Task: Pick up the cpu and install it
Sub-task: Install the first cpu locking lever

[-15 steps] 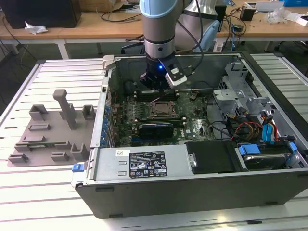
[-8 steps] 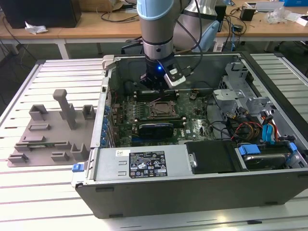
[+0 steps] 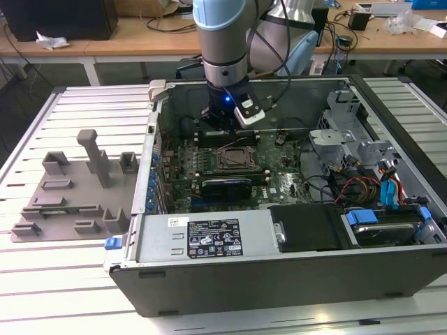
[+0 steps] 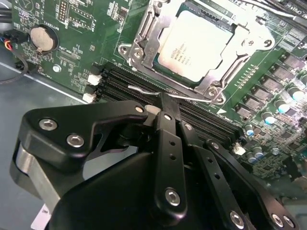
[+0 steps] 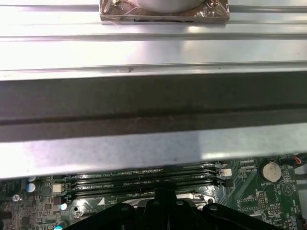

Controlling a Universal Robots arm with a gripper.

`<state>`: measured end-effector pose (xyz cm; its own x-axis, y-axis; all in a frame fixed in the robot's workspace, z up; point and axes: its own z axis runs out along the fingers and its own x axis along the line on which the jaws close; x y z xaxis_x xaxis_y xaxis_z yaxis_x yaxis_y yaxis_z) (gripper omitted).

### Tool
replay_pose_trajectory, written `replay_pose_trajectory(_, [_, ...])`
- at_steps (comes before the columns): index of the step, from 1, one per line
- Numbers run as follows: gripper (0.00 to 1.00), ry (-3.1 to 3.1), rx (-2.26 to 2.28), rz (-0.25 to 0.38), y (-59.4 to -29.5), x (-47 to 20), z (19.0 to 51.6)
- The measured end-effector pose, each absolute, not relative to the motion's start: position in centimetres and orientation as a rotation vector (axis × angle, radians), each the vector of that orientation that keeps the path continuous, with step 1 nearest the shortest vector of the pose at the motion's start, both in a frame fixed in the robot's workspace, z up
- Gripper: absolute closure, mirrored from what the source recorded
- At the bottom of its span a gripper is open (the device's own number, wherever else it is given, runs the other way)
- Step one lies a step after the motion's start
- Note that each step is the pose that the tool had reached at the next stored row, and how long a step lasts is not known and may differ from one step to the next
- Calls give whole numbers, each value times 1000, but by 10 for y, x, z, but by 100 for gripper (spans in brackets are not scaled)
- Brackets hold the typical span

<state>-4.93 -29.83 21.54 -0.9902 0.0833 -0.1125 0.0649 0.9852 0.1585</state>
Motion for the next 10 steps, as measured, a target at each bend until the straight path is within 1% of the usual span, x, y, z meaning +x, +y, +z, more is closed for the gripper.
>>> replay_pose_trajectory(10, [89,2985,215,220,-296,-50,210])
